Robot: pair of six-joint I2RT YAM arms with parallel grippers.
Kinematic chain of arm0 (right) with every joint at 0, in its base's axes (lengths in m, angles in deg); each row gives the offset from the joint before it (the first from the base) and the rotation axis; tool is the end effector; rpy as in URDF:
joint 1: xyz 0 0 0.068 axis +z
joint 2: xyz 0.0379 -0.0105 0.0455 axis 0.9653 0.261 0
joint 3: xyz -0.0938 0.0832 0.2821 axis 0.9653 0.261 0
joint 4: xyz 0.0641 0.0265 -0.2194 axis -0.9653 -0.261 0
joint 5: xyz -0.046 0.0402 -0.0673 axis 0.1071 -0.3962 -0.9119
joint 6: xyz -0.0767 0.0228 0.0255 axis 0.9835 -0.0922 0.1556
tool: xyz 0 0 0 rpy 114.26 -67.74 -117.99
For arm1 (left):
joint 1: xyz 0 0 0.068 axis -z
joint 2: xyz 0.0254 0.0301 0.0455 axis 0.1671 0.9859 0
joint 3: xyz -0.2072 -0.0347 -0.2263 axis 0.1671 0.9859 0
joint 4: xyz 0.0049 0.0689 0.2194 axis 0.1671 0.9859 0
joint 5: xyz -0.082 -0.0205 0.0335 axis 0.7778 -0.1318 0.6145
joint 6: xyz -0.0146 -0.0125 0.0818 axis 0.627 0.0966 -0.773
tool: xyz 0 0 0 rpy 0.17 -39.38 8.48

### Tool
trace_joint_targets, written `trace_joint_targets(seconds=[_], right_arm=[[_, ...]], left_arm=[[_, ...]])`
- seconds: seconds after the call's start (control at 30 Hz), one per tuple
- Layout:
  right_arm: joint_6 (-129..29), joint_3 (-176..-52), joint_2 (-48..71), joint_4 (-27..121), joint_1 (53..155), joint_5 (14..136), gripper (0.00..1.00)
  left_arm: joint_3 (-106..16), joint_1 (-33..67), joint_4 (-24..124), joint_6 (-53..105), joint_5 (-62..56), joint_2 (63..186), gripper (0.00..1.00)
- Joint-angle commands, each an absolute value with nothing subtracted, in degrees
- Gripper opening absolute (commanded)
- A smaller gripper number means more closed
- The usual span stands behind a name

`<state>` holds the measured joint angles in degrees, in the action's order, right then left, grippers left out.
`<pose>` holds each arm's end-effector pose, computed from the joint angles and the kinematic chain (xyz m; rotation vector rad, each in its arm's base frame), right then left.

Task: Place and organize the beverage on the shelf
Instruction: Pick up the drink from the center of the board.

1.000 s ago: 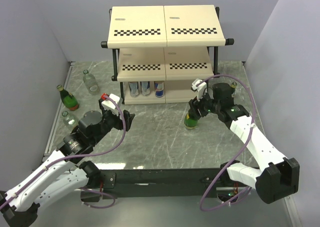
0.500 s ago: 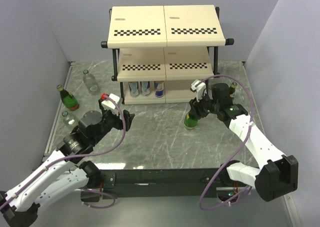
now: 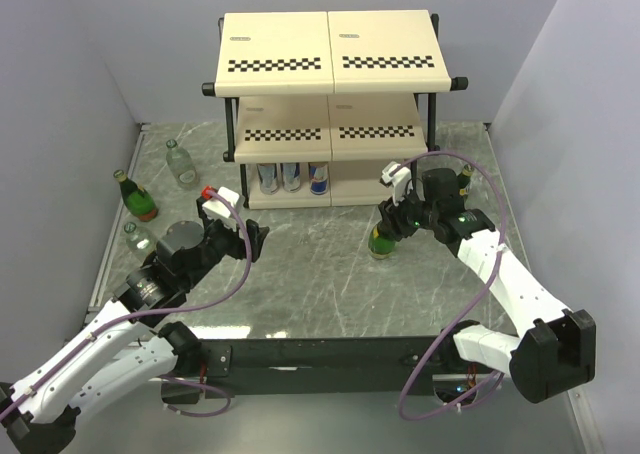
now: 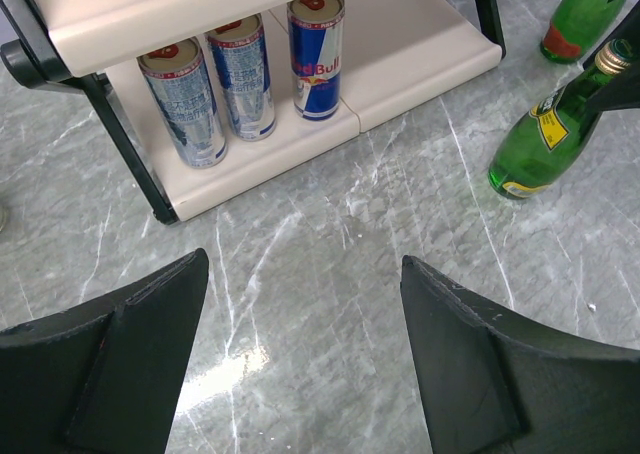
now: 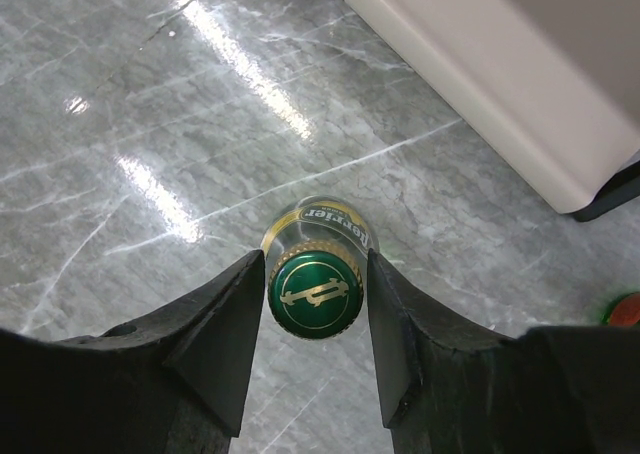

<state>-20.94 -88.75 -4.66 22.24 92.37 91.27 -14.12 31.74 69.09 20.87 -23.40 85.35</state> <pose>0.2013 0.0942 0.2993 -0.9571 2.0201 0.4214 0.1049 -0.0724 0.3385 0.3919 1.7587 -0.4172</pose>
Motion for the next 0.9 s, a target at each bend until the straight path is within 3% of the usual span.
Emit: trace_joint_targets(seconds=[0.0, 0.23, 0.33, 0.43, 0.47, 0.87], right_arm=[[-20.8, -88.6, -4.7, 22.9, 93.0, 91.6, 0.52], [-20.9, -89.0, -4.2, 22.6, 93.0, 91.9, 0.45], [-20.7, -89.2, -4.1, 22.4, 93.1, 92.2, 0.35], [-20.4, -89.7, -4.1, 21.8, 93.1, 92.7, 0.12], [-20.3, -89.8, -4.4, 21.7, 93.2, 93.0, 0.00], [-17.4, -93.0, -8.8, 18.9, 93.1, 92.2, 0.00]], left_arm=[[-14.7, 31.4, 67.8, 20.5, -23.0, 85.1, 0.84], [-14.7, 31.4, 67.8, 20.5, -22.9, 85.0, 0.84], [-14.7, 31.4, 67.8, 20.6, -22.9, 85.0, 0.84], [-14.8, 31.4, 67.9, 20.5, -22.9, 85.0, 0.84], [-14.7, 31.4, 67.9, 20.6, -22.9, 85.0, 0.84], [-14.6, 31.3, 67.8, 20.6, -23.0, 85.4, 0.85]])
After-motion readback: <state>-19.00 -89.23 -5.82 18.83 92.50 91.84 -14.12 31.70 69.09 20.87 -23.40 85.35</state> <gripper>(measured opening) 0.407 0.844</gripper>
